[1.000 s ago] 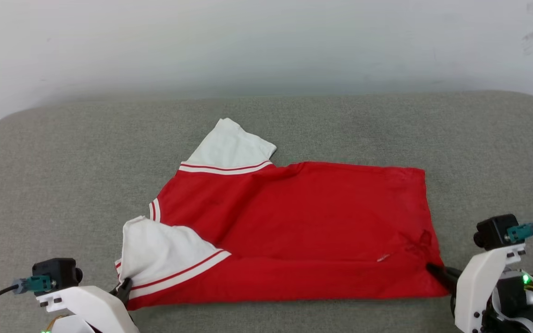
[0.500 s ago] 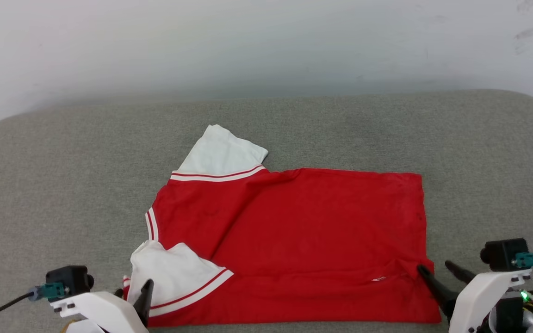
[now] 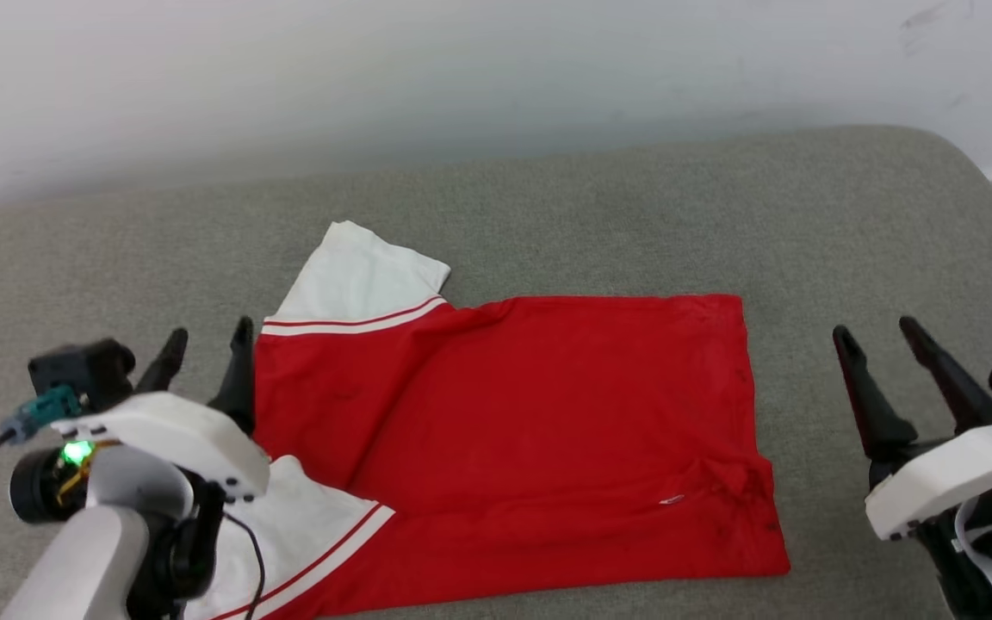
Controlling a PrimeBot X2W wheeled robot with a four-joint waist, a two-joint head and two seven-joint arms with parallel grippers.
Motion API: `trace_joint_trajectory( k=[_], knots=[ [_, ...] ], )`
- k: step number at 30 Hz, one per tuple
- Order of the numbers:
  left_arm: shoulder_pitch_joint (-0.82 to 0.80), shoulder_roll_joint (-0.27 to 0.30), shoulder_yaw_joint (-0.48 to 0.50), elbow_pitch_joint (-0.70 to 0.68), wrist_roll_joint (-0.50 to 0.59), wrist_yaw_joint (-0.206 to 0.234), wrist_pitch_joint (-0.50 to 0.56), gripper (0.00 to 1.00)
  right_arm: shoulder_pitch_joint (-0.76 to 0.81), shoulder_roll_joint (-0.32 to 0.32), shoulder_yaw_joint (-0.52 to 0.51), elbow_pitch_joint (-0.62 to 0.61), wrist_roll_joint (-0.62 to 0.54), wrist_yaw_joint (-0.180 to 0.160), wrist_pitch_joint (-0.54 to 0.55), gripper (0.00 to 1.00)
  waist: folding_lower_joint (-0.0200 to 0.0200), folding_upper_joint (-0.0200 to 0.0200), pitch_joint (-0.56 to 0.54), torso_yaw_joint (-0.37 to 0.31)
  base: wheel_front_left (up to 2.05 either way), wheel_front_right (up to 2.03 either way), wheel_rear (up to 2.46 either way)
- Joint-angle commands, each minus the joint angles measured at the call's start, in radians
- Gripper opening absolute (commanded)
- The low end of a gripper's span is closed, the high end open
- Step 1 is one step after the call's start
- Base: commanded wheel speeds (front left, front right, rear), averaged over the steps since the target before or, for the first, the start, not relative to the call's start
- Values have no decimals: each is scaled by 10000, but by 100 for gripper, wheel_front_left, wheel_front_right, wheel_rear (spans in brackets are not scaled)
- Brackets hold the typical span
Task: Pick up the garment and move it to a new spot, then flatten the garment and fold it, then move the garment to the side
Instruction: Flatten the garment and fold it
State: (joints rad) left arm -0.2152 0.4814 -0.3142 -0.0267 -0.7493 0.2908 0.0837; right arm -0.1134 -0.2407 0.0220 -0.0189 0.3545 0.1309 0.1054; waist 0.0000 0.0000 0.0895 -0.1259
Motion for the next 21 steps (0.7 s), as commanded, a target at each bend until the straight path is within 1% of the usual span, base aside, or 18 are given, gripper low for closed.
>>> trace_joint_trajectory(
  k=[1,3,4,5,9,10,11,13,14,16,19,21],
  knots=[
    [-480,-37,59,132,88,-71,-66,100,-240,118,-85,-201,-102,-2,-59,100,0,0,515,-343,0,0,0],
    [-1160,13,126,371,145,-161,-42,100,-481,246,-168,-497,-173,-4,-106,100,0,0,968,-565,0,0,0],
    [-1160,13,126,371,145,-161,-42,100,-481,246,-168,-497,-173,-4,-106,100,0,0,968,-565,0,0,0],
    [-1862,98,143,686,191,-287,86,100,-681,362,-260,-715,-258,-4,-110,100,0,0,1433,-803,0,0,0],
    [-3440,385,92,1288,326,-575,624,100,-1239,552,-368,-1149,-334,-4,-305,100,0,0,2435,-1225,0,0,0],
    [-3440,385,92,1288,326,-575,624,100,-1239,552,-368,-1149,-334,-4,-305,100,0,0,2435,-1225,0,0,0],
    [-4163,540,-24,1645,338,-790,1058,100,-1473,644,-368,-1273,-326,-4,-419,100,0,0,2869,-1421,0,0,0],
    [-4933,787,-223,2003,395,-1057,1693,100,-1675,704,-324,-1352,-347,-4,-546,100,0,0,3248,-1620,0,0,0],
    [-4933,787,-223,2003,395,-1057,1693,100,-1675,704,-324,-1352,-347,-4,-546,100,0,0,3248,-1620,0,0,0],
    [-5689,1047,-333,2307,351,-1274,2456,100,-1836,756,-270,-1391,-309,-4,-638,100,0,0,3607,-1821,0,0,0],
    [-6661,1433,-569,2791,267,-1563,3767,100,-2014,837,-210,-1323,-269,-4,-757,100,0,0,4022,-2098,0,0,0],
    [-7188,1671,-734,3073,199,-1653,4758,100,-2095,877,-138,-1254,-212,-4,-863,100,0,0,4233,-2263,0,0,0]
  ],
)
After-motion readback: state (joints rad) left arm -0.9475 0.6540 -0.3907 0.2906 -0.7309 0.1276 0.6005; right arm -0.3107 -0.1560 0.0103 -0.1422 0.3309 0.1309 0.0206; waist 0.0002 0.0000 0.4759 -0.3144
